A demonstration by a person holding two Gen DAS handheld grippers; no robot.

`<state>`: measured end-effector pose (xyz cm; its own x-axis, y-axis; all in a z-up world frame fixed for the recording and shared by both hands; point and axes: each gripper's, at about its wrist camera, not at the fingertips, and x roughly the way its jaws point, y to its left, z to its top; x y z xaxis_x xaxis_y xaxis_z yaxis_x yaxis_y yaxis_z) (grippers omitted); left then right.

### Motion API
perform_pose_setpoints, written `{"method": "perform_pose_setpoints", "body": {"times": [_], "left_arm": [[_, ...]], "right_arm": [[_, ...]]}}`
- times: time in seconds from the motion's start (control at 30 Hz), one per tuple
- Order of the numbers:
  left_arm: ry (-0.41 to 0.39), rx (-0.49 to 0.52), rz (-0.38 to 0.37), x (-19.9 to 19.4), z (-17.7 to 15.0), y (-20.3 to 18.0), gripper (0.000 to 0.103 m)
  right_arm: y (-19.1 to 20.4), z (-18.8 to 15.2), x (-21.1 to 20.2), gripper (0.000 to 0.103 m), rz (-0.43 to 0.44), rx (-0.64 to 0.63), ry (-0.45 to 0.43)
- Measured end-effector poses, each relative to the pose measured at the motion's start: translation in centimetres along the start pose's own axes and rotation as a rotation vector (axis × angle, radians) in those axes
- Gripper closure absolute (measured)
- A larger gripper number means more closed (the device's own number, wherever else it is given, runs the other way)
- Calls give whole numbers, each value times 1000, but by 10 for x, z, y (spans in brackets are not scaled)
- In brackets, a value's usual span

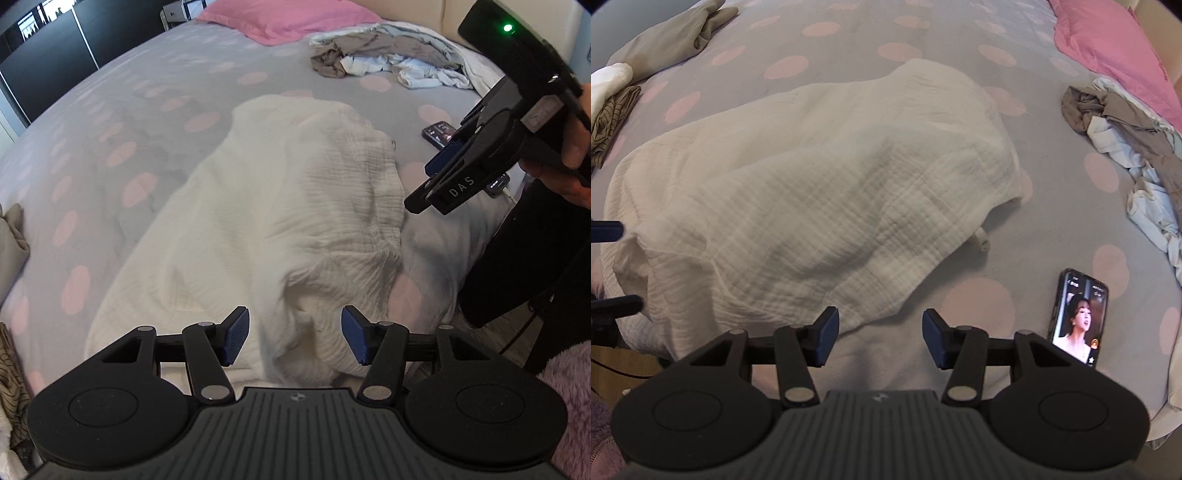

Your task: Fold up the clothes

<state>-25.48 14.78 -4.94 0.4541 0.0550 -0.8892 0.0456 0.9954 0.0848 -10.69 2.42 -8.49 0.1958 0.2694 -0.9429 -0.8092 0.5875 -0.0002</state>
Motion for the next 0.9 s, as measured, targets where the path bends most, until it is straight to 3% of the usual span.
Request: {"method": "perform_pose_setpoints", "body": {"times": [0.17, 0.23, 0.27, 0.33, 0.67, 0.9], "left_arm": [[21, -61, -26, 20, 9, 0, 50], [28, -97, -9, 25, 12, 9, 66], [32, -115, 0, 27, 14, 14, 86], [39, -152, 17, 32, 18, 23, 92], [-38, -293, 217, -1, 30, 114, 96], [8, -351, 364, -6, 17, 176, 96]], "right_arm": [[8, -1, 10, 48, 2, -27, 15], [9, 0, 12, 48, 5, -33, 19], [10, 0, 13, 48, 5, -38, 19], [11, 0, 14, 47, 1, -51, 17], [6, 4, 22, 46, 8, -55, 35], [8, 18, 20, 46, -1, -102, -21]]}}
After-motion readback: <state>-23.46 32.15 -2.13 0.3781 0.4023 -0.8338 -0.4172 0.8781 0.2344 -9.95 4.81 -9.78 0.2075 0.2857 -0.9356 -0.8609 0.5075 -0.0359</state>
